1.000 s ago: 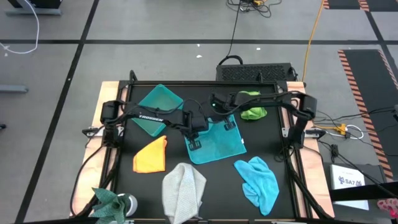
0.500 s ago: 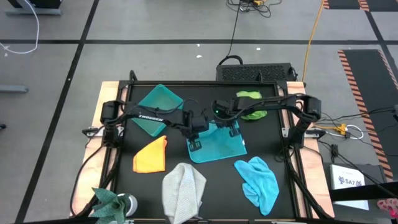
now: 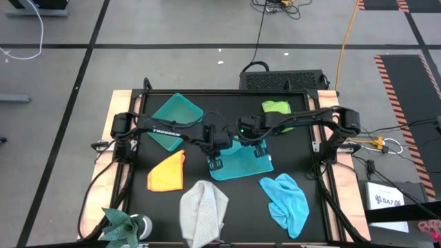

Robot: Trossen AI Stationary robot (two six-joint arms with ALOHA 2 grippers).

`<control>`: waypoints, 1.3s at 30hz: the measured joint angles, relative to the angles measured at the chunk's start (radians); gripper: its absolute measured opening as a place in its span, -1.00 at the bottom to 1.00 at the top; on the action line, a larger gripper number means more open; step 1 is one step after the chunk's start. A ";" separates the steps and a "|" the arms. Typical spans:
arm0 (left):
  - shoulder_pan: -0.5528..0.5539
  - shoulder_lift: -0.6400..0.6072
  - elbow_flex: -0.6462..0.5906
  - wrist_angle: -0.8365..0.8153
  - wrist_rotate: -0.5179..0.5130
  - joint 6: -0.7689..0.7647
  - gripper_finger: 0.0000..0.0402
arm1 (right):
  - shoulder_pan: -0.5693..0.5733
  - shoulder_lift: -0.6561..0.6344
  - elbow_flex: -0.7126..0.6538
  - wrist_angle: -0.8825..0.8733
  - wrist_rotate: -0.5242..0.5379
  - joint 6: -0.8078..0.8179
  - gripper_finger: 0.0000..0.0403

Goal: Fold microfiber towels
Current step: Fold the top blue microfiber towel

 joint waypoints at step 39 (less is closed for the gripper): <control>-0.128 -0.001 0.000 -0.002 0.136 -0.053 -0.99 | 0.292 -0.057 -0.056 -0.025 -0.205 0.430 -1.00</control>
